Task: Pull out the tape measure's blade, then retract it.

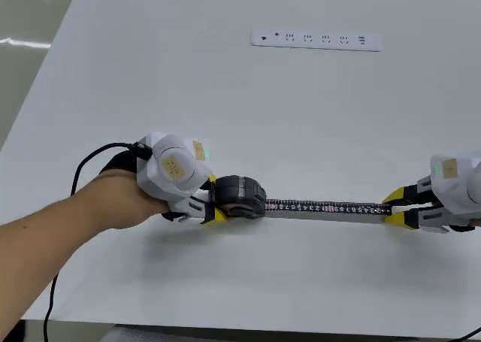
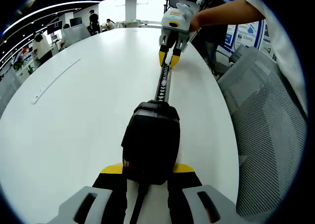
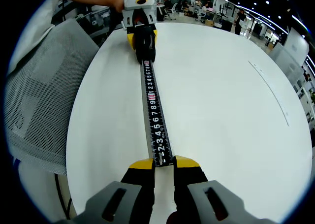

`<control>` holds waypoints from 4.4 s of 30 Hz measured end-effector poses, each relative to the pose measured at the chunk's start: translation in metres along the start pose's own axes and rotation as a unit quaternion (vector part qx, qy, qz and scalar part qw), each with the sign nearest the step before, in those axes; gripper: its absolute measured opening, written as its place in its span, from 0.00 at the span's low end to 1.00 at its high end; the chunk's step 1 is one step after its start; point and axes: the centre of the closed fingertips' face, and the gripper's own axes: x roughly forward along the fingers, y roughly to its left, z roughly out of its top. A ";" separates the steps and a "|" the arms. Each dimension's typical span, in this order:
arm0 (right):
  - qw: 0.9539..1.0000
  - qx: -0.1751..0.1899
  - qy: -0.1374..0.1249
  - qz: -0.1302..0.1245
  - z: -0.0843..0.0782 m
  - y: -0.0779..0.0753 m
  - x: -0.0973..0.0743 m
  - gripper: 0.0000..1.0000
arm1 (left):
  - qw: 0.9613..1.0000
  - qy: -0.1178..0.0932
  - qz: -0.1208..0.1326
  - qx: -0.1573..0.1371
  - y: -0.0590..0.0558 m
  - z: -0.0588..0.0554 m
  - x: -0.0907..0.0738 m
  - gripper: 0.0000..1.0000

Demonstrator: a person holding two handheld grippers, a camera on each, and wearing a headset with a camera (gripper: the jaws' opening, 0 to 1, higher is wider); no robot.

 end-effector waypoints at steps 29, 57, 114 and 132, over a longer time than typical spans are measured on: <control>1.000 0.013 0.018 -0.012 -0.022 -0.004 -0.011 0.09 | 1.000 -0.002 0.000 -0.002 0.001 0.000 0.000 0.28; 0.999 -0.006 0.040 -0.006 -0.021 -0.003 -0.009 0.11 | 1.000 0.003 0.005 -0.016 0.001 0.002 0.001 0.30; 0.995 0.085 -0.007 -0.042 0.000 0.004 -0.028 0.39 | 0.999 -0.013 0.029 -0.034 0.004 0.009 -0.019 0.44; 0.980 0.140 -0.093 -0.110 0.028 0.018 -0.053 0.52 | 0.989 -0.067 0.082 -0.101 -0.004 0.000 -0.056 0.61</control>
